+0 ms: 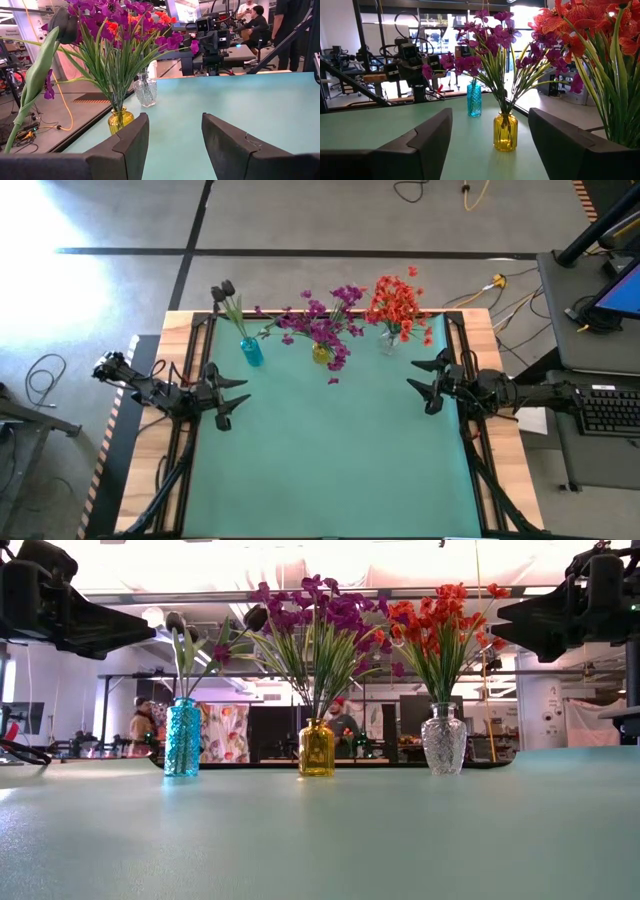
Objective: Sort flowers into vase by color
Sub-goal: Return to Home Position
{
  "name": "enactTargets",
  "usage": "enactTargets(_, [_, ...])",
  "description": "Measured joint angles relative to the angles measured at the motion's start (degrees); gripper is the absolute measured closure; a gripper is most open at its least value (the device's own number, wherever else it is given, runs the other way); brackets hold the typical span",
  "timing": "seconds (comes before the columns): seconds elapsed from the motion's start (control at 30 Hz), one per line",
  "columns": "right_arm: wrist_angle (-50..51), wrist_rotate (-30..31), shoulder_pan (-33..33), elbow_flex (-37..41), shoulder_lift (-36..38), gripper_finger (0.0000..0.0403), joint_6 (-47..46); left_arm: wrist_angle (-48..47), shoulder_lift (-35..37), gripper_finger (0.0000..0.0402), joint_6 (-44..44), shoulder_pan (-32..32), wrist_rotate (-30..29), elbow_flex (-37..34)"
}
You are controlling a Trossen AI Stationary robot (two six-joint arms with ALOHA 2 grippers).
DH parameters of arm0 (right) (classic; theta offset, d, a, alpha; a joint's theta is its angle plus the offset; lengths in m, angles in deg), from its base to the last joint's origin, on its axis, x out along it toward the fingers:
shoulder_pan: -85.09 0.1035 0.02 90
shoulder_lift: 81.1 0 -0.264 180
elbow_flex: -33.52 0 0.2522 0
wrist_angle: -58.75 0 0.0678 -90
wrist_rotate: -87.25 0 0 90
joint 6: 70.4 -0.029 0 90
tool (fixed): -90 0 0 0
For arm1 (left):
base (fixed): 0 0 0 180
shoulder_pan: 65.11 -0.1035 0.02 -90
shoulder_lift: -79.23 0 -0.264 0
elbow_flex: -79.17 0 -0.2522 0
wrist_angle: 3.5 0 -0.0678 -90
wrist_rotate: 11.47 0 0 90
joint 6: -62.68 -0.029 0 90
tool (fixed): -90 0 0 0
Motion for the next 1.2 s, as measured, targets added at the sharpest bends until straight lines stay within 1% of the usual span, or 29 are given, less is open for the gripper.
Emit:
enactTargets(0.13, [0.0,0.0,0.0,0.0,0.0,0.0151,0.0,0.0,0.0,0.0233,0.0,0.0,0.0,0.0])
enactTargets(0.47, [0.0,0.0,0.0,0.0,0.0,0.0142,0.0,0.0,0.0,0.0233,0.0,0.0,0.0,0.0])
enactTargets(0.9, [0.0,0.0,0.0,0.0,0.0,0.0153,0.0,0.0,0.0,0.0233,0.0,0.0,0.0,0.0])
enactTargets(1.2, [0.0,0.0,0.0,0.0,0.0,0.0142,0.0,0.0,0.0,0.0233,0.0,0.0,0.0,0.0])
